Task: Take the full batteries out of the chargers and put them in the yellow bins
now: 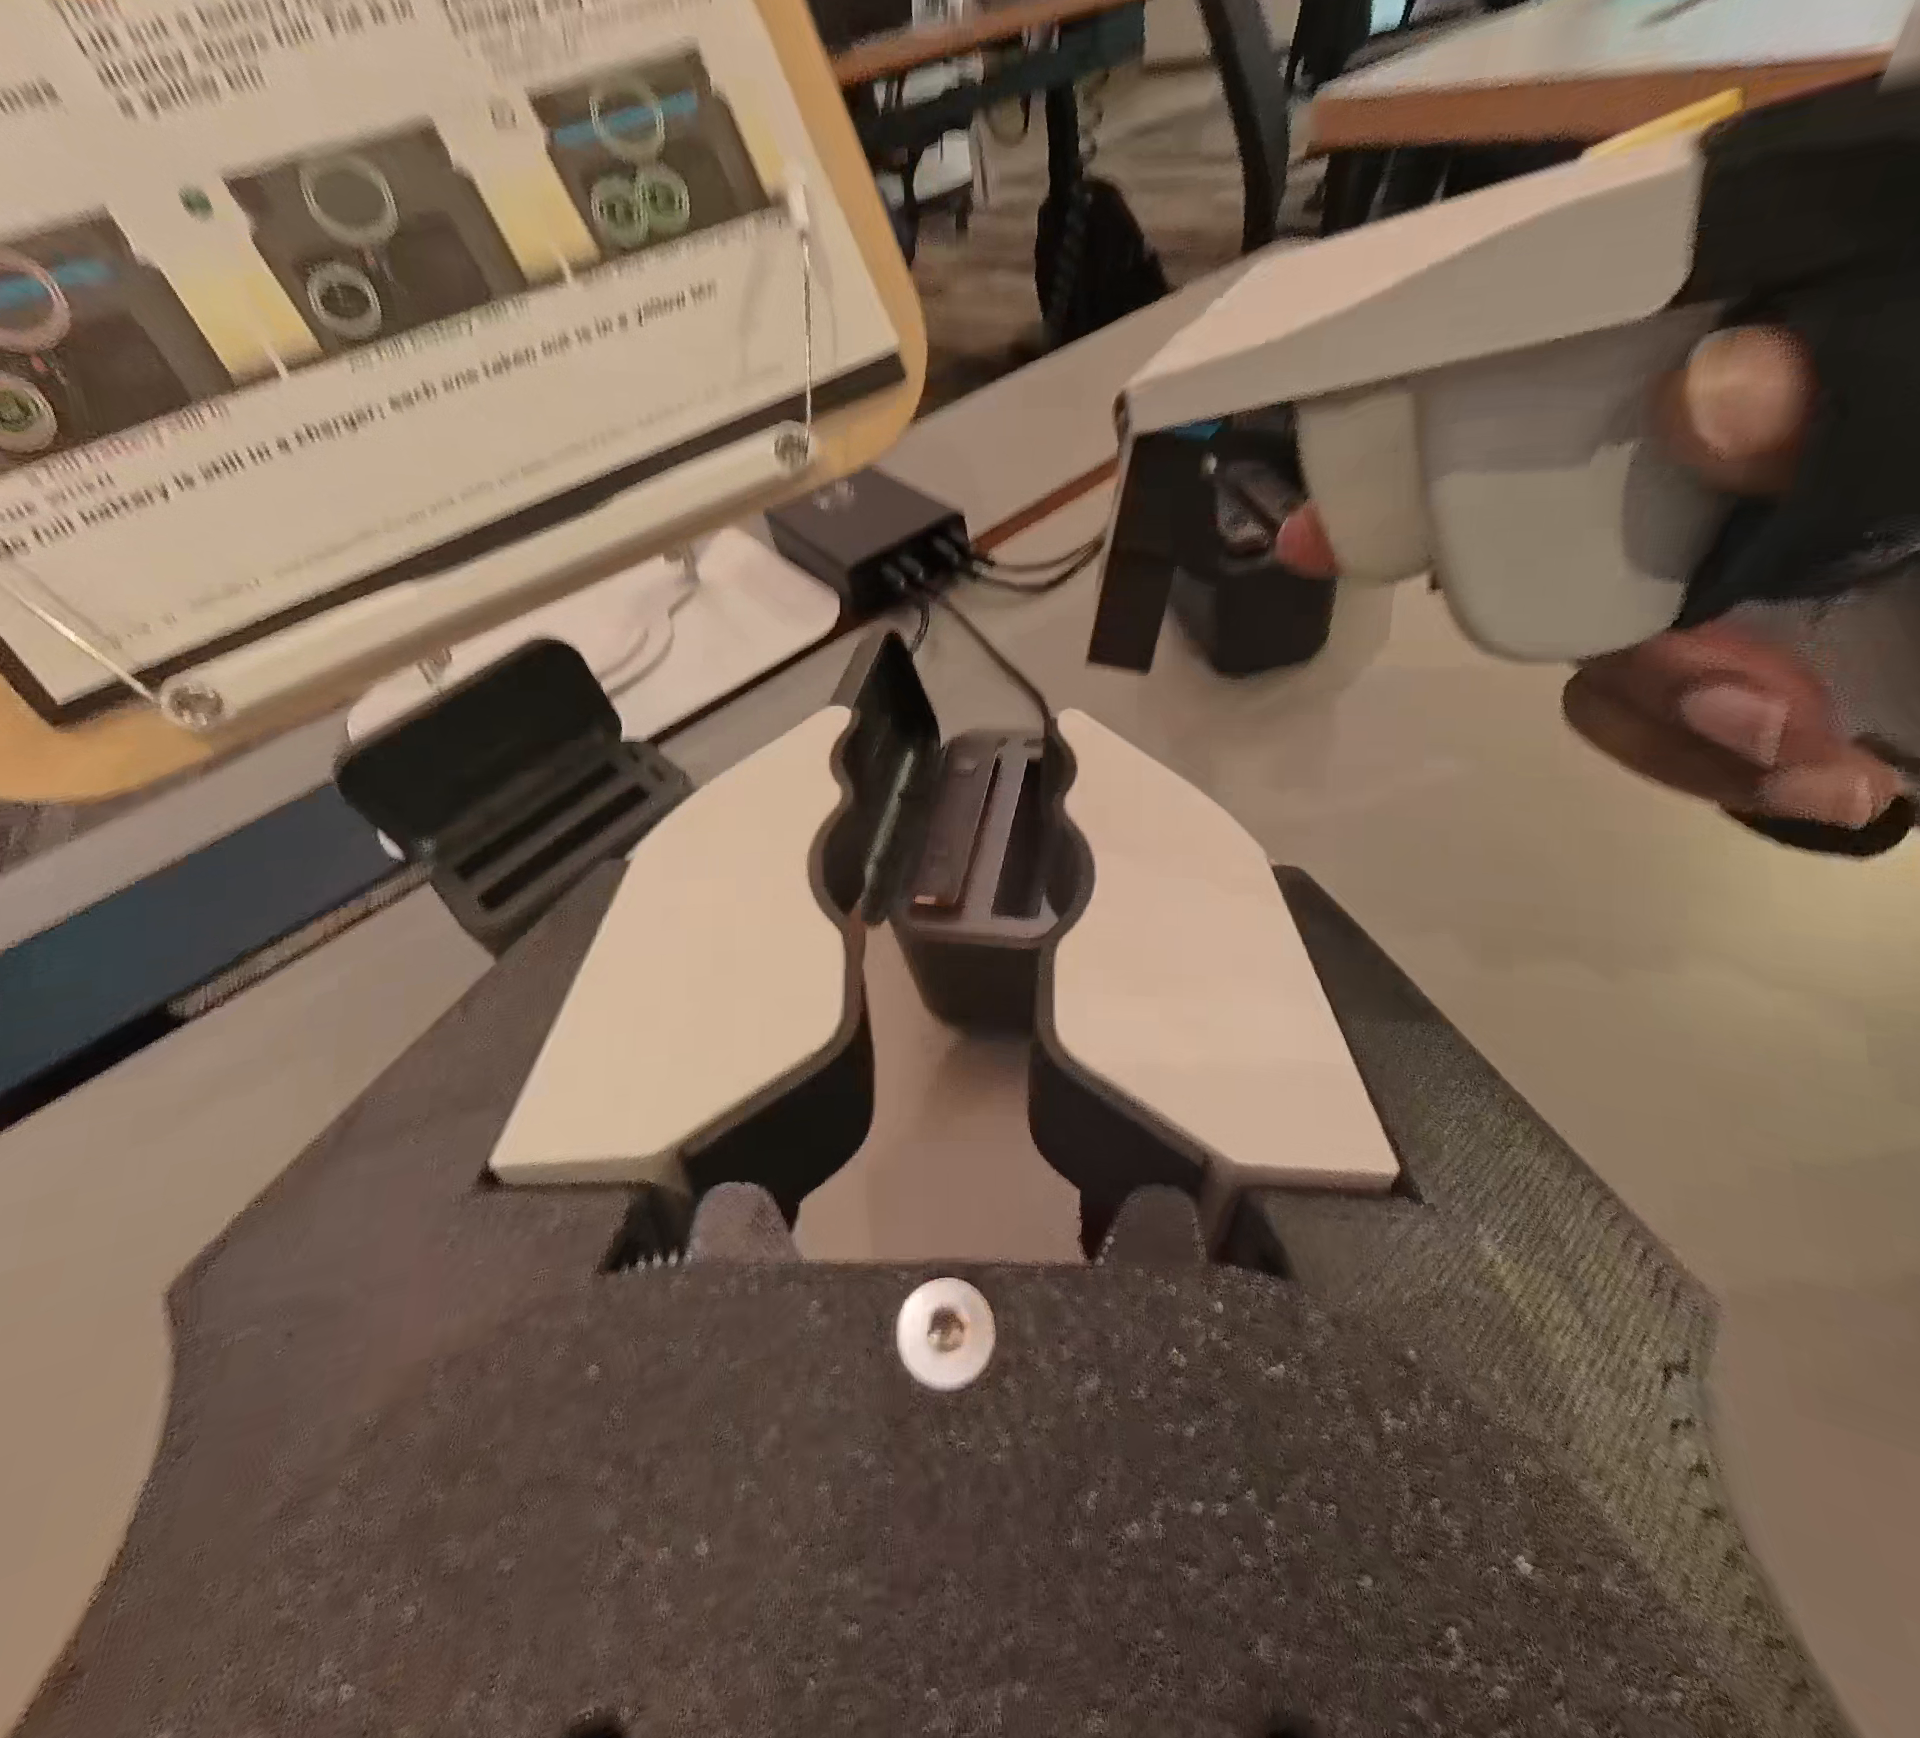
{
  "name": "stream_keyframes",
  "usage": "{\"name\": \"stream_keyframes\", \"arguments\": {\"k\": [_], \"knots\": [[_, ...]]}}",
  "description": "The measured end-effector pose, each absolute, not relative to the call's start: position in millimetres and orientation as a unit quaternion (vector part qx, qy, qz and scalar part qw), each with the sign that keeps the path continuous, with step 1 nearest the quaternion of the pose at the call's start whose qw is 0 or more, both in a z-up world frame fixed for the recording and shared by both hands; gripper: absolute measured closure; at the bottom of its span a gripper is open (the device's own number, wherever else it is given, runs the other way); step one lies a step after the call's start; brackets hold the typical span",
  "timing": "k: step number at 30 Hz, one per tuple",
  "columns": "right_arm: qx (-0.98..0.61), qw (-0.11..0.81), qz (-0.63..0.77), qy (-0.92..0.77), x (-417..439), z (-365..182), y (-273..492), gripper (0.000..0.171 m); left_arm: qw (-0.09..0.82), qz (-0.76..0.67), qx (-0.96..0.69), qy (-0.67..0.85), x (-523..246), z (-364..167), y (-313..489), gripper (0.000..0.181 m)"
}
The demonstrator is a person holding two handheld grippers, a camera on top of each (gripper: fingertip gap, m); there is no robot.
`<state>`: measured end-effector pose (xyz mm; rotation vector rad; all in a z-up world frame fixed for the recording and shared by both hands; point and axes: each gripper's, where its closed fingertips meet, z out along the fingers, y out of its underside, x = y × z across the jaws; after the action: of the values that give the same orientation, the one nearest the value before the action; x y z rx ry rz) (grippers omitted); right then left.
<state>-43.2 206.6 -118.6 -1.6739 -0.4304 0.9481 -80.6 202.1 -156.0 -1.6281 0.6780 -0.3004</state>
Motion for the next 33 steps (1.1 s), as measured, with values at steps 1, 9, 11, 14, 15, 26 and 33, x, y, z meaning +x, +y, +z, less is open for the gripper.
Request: {"name": "stream_keyframes", "arguments": {"k": [1, 9, 11, 14, 15, 26, 33], "knots": [[-0.706, 0.547, 0.412, -0.181, -46.0, -116.7, 203.8, 0.111, 0.64, -0.132, -0.697, 0.296, -78.9, -150.4, 200.3, 0.153], [-0.685, 0.51, 0.5, -0.144, -51.6, -102.3, 191.8, 0.111, 0.677, -0.149, -0.655, 0.3, -73.6, -133.5, 192.1, 0.156], [-0.68, 0.5, 0.521, -0.131, -51.6, -100.7, 190.8, 0.111, 0.681, -0.149, -0.648, 0.307, -70.8, -132.8, 190.0, 0.155], [-0.671, 0.485, 0.551, -0.109, -49.3, -98.2, 191.3, 0.111, 0.686, -0.155, -0.636, 0.318, -66.2, -130.4, 186.1, 0.154], [-0.666, 0.48, 0.562, -0.1, -48.1, -97.3, 191.7, 0.111, 0.688, -0.16, -0.63, 0.322, -64.2, -128.9, 184.2, 0.154], [-0.66, 0.45, 0.595, -0.086, -52.8, -103.4, 191.3, 0.111, 0.698, -0.17, -0.608, 0.336, -56.0, -122.4, 175.3, 0.17], [-0.614, 0.485, 0.512, -0.353, -55.7, -94.1, 169.4, 0.115, 0.682, -0.268, -0.575, 0.363, -54.6, -120.2, 158.9, 0.171]]}}
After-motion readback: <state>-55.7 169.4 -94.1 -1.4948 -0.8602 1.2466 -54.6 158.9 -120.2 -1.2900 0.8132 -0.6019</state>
